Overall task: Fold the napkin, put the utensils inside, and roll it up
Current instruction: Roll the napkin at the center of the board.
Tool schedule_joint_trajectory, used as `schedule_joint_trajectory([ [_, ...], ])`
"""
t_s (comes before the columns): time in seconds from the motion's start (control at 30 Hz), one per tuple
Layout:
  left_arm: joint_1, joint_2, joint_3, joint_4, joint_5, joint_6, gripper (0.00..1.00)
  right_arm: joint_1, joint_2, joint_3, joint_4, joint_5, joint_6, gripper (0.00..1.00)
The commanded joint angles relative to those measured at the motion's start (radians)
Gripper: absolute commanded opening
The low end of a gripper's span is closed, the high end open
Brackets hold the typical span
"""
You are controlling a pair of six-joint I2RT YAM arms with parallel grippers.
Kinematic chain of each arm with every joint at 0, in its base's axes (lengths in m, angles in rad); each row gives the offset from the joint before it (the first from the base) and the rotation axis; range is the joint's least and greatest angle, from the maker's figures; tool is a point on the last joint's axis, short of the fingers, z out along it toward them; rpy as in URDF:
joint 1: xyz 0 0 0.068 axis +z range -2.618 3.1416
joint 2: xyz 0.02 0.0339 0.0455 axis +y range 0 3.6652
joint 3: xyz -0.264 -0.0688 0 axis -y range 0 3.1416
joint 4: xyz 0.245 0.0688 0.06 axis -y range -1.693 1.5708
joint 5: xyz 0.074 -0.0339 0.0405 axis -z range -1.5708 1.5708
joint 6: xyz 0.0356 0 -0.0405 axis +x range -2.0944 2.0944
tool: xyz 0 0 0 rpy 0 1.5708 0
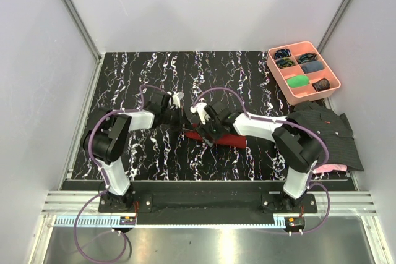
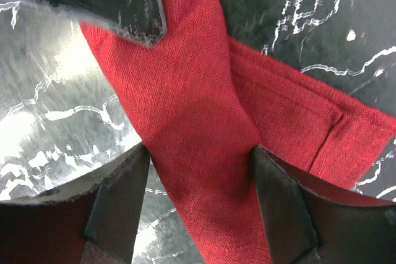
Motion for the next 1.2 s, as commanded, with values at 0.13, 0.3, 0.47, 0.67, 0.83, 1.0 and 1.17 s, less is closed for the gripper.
schedule_joint_trajectory([
  [0.13, 0.021, -0.045, 0.02, 0.037, -0.013, -0.028, 0.37, 0.006, 0.117, 0.079, -0.107, -0.05, 0.099, 0.58],
  [0.3, 0.058, -0.156, -0.04, 0.046, -0.093, -0.036, 0.64, -0.003, 0.105, 0.073, -0.124, -0.186, 0.127, 0.45],
  [0.47, 0.07, -0.254, -0.149, 0.081, -0.145, -0.024, 0.69, -0.014, 0.117, 0.073, -0.124, -0.365, 0.17, 0.43],
  [0.67, 0.07, -0.331, -0.278, 0.164, -0.084, -0.021, 0.7, -0.046, 0.154, 0.102, -0.122, -0.499, 0.206, 0.43],
  [0.83, 0.068, -0.421, -0.362, 0.192, -0.085, -0.019, 0.7, -0.085, 0.19, 0.125, -0.139, -0.557, 0.227, 0.44],
  [1.0, 0.068, -0.529, -0.407, 0.144, -0.192, 0.015, 0.72, -0.114, 0.223, 0.15, -0.174, -0.593, 0.23, 0.44],
  [1.17, 0.067, -0.552, -0.422, 0.152, -0.197, 0.035, 0.77, -0.131, 0.269, 0.174, -0.191, -0.656, 0.236, 0.44],
])
